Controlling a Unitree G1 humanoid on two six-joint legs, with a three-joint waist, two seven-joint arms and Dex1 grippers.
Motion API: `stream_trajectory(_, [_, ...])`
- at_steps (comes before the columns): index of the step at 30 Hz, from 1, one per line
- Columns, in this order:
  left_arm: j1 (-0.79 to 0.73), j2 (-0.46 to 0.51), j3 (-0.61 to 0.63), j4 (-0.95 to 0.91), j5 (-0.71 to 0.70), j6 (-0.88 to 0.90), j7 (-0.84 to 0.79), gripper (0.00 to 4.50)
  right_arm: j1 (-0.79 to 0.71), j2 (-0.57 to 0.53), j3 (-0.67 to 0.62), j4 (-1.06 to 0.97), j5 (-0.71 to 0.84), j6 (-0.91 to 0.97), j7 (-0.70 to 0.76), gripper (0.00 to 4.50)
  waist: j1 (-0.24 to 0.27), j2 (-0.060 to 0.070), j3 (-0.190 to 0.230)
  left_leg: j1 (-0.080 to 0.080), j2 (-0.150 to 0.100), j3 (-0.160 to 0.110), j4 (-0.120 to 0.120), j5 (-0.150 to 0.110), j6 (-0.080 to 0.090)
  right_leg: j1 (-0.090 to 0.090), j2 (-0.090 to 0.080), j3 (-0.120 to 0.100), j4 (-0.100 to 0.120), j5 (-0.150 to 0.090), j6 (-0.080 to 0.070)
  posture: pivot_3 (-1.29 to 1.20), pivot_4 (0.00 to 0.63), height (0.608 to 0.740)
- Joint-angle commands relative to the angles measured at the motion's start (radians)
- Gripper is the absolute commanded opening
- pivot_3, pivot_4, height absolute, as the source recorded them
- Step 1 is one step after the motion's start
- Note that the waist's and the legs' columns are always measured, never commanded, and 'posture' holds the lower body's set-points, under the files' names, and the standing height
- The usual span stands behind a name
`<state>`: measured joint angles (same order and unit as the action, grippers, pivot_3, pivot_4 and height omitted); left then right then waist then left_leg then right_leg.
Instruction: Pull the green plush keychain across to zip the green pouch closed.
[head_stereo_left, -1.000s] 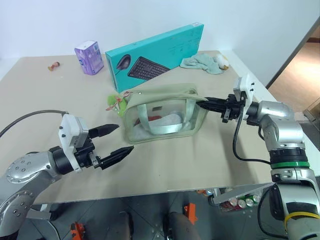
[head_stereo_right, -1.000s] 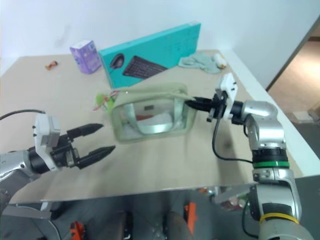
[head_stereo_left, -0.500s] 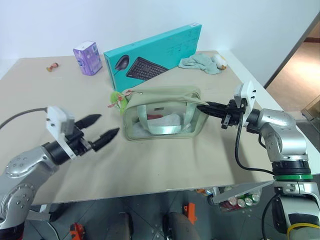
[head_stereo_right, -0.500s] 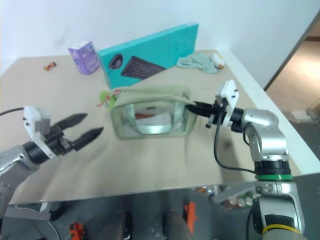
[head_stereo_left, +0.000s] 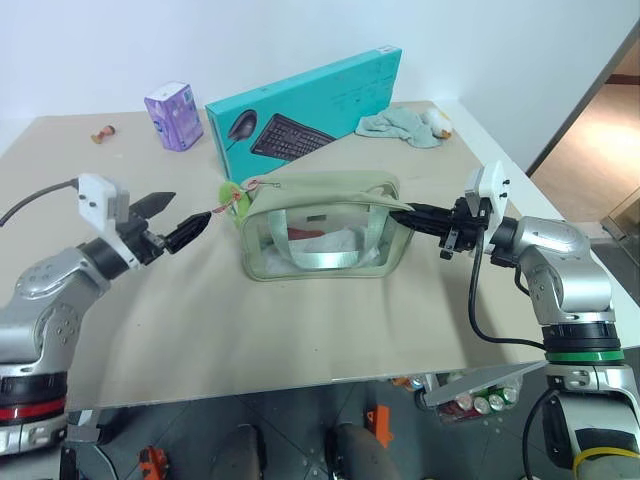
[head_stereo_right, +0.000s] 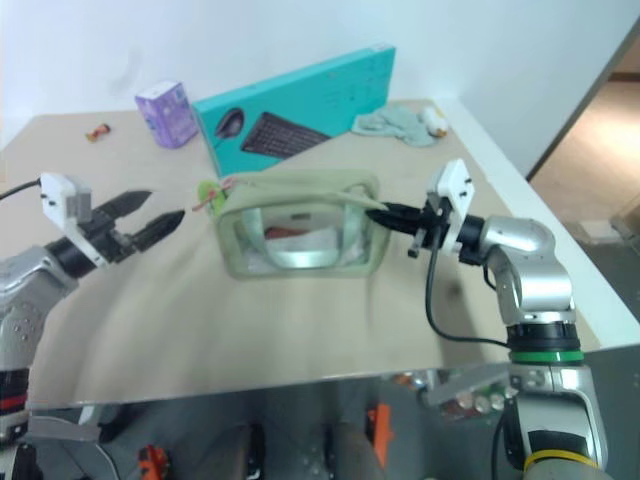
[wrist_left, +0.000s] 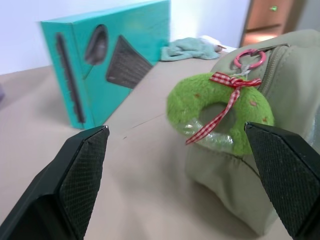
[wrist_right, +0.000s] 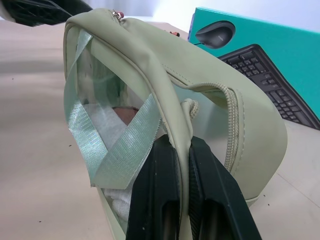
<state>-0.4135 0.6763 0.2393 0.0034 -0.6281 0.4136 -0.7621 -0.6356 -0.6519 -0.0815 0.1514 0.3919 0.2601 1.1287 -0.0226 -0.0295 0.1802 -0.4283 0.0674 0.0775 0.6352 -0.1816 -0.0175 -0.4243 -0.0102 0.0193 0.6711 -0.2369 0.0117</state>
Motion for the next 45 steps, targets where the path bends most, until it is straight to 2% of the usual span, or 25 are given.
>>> stream_trajectory(1, [-0.089, 0.009, -0.032, 0.086, 0.018, -0.016, -0.1, 4.5, -0.008, -0.008, -0.001, -0.056, 0.01, 0.001, -0.003, 0.06, -0.001, 0.0, 0.0, 0.0, 0.0, 0.0, 0.0, 0.0, 0.0, 0.0, 0.0, 0.0, 0.0, 0.0, 0.0, 0.0, 0.15, 0.74])
stream_trajectory(8, [-0.234, -0.001, -0.094, 0.294, 0.092, -0.078, -0.245, 4.5, 0.011, -0.011, -0.001, -0.093, 0.011, 0.018, -0.014, 0.06, -0.003, 0.0, 0.0, 0.0, 0.0, 0.0, 0.0, 0.0, 0.0, -0.001, 0.001, 0.0, 0.0, 0.0, 0.0, 0.0, 0.15, 0.74])
stream_trajectory(14, [-0.357, -0.022, -0.129, 0.514, 0.196, -0.209, -0.299, 4.5, 0.025, -0.018, -0.002, -0.119, 0.013, 0.029, -0.026, 0.06, -0.002, 0.0, 0.0, -0.001, 0.0, 0.0, 0.0, 0.0, 0.0, -0.001, 0.001, 0.0, 0.0, 0.0, 0.0, 0.0, 0.15, 0.74])
stream_trajectory(26, [-0.53, -0.1, -0.152, 0.779, 0.301, -0.407, -0.396, 4.5, 0.064, -0.038, -0.016, -0.164, 0.019, 0.049, -0.051, 0.06, -0.001, 0.0, 0.0, -0.002, 0.0, 0.0, 0.0, 0.0, 0.0, -0.001, 0.001, -0.001, 0.0, 0.0, 0.001, 0.0, 0.15, 0.74])
stream_trajectory(27, [-0.544, -0.106, -0.147, 0.795, 0.304, -0.423, -0.395, 3.92, 0.067, -0.039, -0.016, -0.166, 0.02, 0.049, -0.053, 0.0, -0.001, 0.0, 0.0, -0.002, 0.0, 0.0, 0.0, 0.0, 0.0, -0.001, 0.001, -0.001, 0.0, 0.0, 0.001, 0.0, 0.15, 0.74])
stream_trajectory(32, [-0.57, -0.114, -0.129, 0.815, 0.298, -0.437, -0.407, 2.25, 0.073, -0.04, -0.015, -0.173, 0.02, 0.049, -0.061, 0.0, -0.001, 0.0, 0.0, -0.002, 0.0, 0.0, 0.001, 0.0, 0.0, -0.001, 0.001, -0.001, 0.0, 0.0, 0.001, 0.0, 0.15, 0.74])
stream_trajectory(39, [-0.519, -0.08, -0.098, 0.678, 0.254, -0.352, -0.42, 0.01, 0.071, -0.041, -0.009, -0.165, 0.018, 0.045, -0.061, 0.0, -0.001, 0.0, 0.0, -0.003, 0.0, -0.001, 0.001, 0.0, 0.0, -0.001, 0.001, -0.001, 0.0, 0.0, 0.001, 0.0, 0.15, 0.74])
stream_trajectory(45, [-0.435, -0.048, -0.061, 0.478, 0.191, -0.208, -0.403, 0.01, 0.059, -0.037, 0.001, -0.147, 0.013, 0.036, -0.054, 0.0, -0.002, 0.0, 0.0, -0.002, 0.0, -0.001, 0.001, 0.0, 0.0, -0.001, 0.001, -0.001, 0.001, 0.0, 0.001, 0.0, 0.15, 0.74])
